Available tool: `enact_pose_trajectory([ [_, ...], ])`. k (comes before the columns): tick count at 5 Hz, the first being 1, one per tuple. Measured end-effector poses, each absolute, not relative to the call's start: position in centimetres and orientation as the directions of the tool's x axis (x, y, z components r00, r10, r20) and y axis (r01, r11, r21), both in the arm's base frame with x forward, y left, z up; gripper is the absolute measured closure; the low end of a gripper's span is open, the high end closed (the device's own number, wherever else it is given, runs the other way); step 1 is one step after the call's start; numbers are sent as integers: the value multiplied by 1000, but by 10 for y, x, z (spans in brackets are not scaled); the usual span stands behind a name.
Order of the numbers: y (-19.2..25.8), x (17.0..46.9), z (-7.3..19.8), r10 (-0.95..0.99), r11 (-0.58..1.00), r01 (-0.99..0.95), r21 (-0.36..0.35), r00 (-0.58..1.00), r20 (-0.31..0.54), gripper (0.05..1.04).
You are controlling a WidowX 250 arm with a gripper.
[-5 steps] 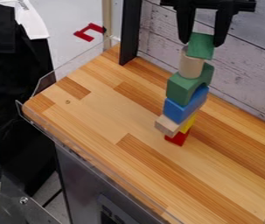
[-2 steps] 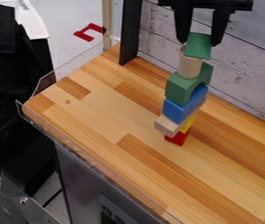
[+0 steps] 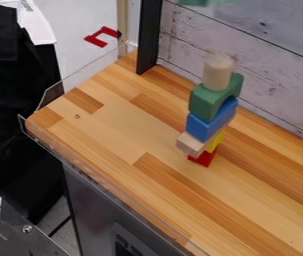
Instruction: Move the green block to the left
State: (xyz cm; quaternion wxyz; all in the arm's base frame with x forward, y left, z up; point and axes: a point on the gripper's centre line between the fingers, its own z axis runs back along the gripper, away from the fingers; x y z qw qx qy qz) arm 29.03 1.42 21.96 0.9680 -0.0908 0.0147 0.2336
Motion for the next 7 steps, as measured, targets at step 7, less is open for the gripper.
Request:
enact_pose_trajectory([
  [7,117,277,40,473,870,-485,-90,872,-127,563],
])
